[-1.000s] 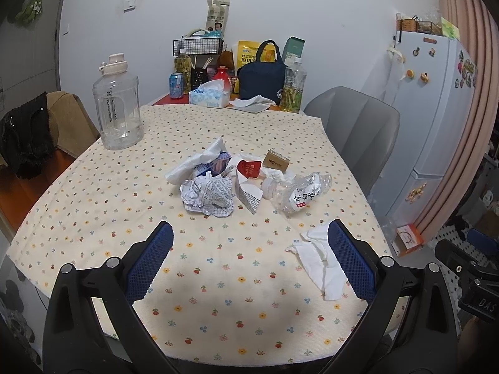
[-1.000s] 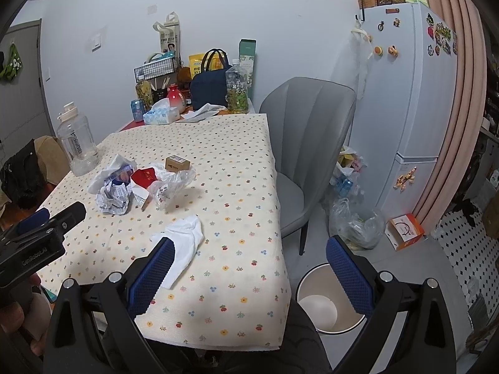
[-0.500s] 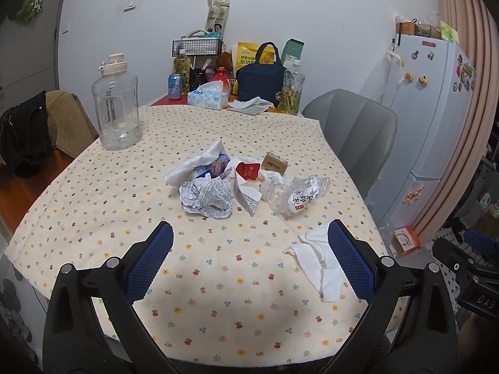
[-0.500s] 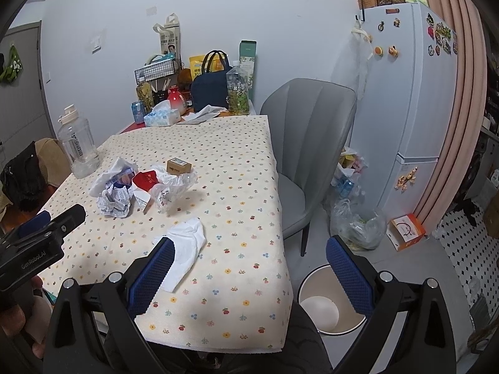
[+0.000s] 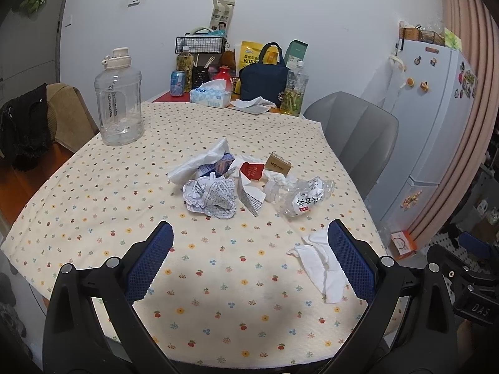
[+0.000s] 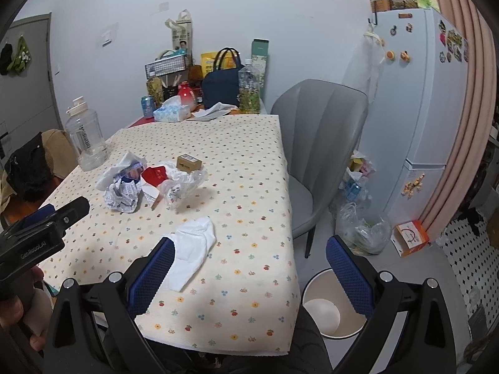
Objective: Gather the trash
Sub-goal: 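Grasp the white tissue with the right tool while the left tool approaches the crumpled paper, then grasp the crumpled printed paper with the left tool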
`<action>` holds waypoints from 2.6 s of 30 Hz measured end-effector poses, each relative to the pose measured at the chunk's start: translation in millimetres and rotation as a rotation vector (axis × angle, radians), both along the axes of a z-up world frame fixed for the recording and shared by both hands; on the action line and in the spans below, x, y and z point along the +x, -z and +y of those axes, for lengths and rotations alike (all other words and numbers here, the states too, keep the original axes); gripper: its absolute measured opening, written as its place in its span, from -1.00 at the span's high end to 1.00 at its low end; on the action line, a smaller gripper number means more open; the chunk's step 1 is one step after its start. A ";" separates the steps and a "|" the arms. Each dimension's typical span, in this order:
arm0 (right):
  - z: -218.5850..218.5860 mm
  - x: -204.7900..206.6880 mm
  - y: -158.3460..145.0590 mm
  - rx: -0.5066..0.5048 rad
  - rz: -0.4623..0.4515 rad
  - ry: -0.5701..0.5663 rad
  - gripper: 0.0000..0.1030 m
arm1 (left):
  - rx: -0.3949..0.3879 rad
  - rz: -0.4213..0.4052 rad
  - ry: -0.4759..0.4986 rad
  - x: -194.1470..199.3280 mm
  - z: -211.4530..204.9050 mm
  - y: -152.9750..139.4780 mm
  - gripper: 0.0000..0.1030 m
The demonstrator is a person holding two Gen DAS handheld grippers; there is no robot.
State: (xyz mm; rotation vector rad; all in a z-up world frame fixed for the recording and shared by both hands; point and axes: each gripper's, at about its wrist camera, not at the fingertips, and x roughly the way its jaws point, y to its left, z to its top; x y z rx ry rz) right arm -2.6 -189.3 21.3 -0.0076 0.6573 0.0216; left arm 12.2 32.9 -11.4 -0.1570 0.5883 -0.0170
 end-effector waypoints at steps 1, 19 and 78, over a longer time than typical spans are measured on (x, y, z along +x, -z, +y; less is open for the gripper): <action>1.1 1.5 -0.4 0.002 0.000 -0.005 -0.85 | 0.000 0.001 -0.002 0.6 1.6 0.3 -0.91; 56.2 57.9 56.0 0.035 0.169 -0.194 -0.37 | -0.004 0.071 -0.173 19.6 72.4 28.4 -0.91; -21.6 88.1 59.2 0.194 0.177 -0.059 0.82 | -0.096 0.230 -0.087 102.9 31.5 60.3 0.37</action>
